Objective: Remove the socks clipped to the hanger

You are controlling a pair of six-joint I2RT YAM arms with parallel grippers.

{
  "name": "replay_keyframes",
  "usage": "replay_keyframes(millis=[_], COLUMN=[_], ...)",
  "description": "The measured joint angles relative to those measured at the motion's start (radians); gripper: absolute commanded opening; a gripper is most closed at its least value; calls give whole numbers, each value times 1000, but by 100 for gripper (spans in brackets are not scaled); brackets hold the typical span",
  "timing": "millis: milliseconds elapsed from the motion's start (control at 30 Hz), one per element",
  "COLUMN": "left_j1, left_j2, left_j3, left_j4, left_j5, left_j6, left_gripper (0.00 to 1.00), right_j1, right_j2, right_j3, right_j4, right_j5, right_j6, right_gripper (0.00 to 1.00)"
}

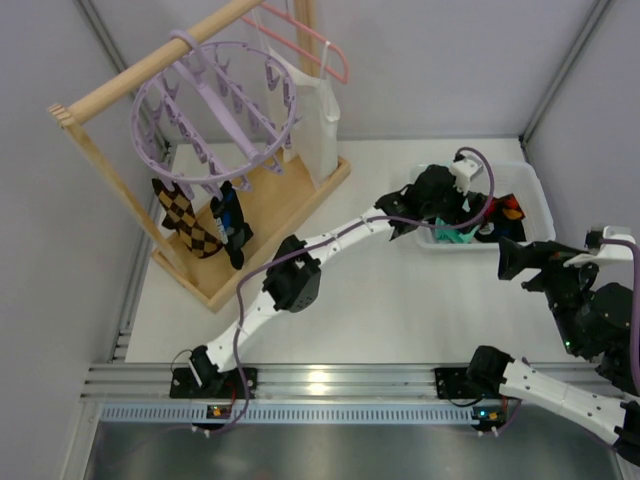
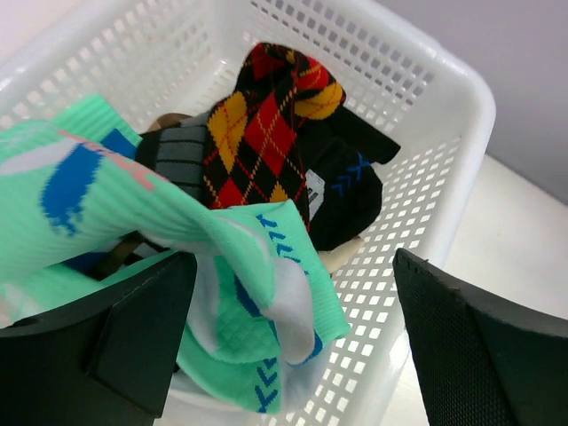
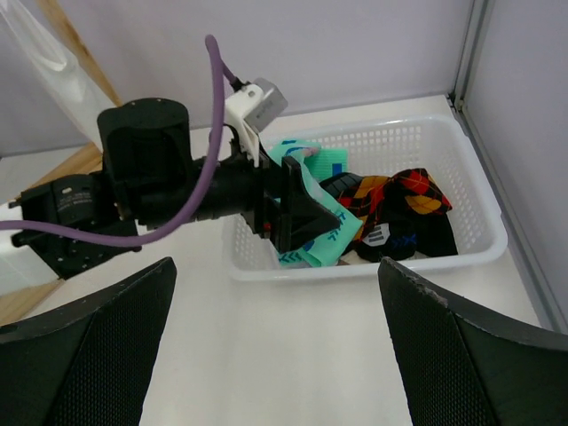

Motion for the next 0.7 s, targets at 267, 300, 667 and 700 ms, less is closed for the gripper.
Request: replay_keyframes(millis=[267,300,667,700], left_j1=[1,1,-14,-24], left_j2=[-217,-248,-807,-866], left_j3=[-146,-169,-803,-874], left_j4=[-97,-110,-185,-177], left_j5=[-104,-121,-450,-499], left_j6=[-84,-94,-209,-224], left_gripper=[98,98,99,98], right_j1=[0,0,0,0], right_j2=[18,27,122,134], right_j3=[0,1,1,1], right_j4=[6,6,75,91], right_j5=[1,1,-56,-64], right_j6=[0,1,-1,-2], right_gripper=[91,92,93,95])
